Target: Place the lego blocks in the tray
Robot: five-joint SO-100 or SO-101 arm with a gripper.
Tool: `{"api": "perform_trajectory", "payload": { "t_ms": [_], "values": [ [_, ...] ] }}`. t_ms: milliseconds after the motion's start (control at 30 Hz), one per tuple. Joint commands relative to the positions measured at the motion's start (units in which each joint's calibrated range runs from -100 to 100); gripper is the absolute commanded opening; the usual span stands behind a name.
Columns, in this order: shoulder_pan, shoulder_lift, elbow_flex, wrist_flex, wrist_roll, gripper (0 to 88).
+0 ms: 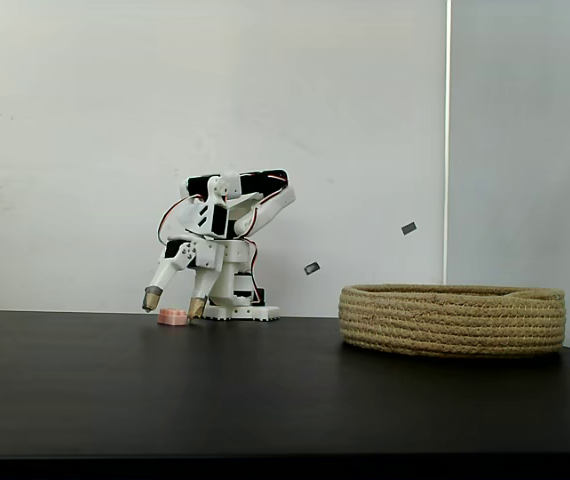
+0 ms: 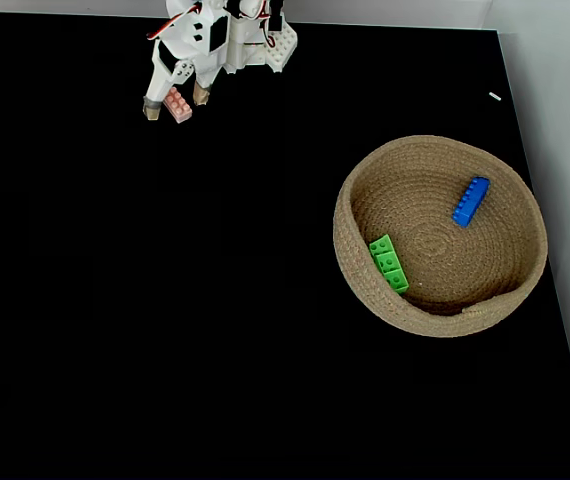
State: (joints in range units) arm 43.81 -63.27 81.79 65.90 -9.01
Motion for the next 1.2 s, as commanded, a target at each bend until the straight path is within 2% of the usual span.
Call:
{"api": "perform_trajectory", "payload": {
  "t_ms": [0, 100, 133, 400, 500, 733, 967, 1167],
  "values": [
    [1.3, -1.3, -0.3, -0.7, 0.2, 22.0],
    [1.6, -1.5, 0.2, -0.9, 0.2, 3.7],
    [1.6, -1.5, 0.4, -1.0, 0.2, 2.8],
    [-0.2, -1.2, 1.3, -9.7, -0.1, 0.0],
    [-2.6, 0.2, -1.9, -15.7, -3.4, 0.0],
    [-13.0, 5.5, -26.9, -16.9, -9.7, 0.0],
    [-28.1, 15.6, -51.1, -17.4, -11.6, 0.1],
    [-33.7, 33.2, -74.1, -17.2, -14.0, 0.1]
  ]
}}
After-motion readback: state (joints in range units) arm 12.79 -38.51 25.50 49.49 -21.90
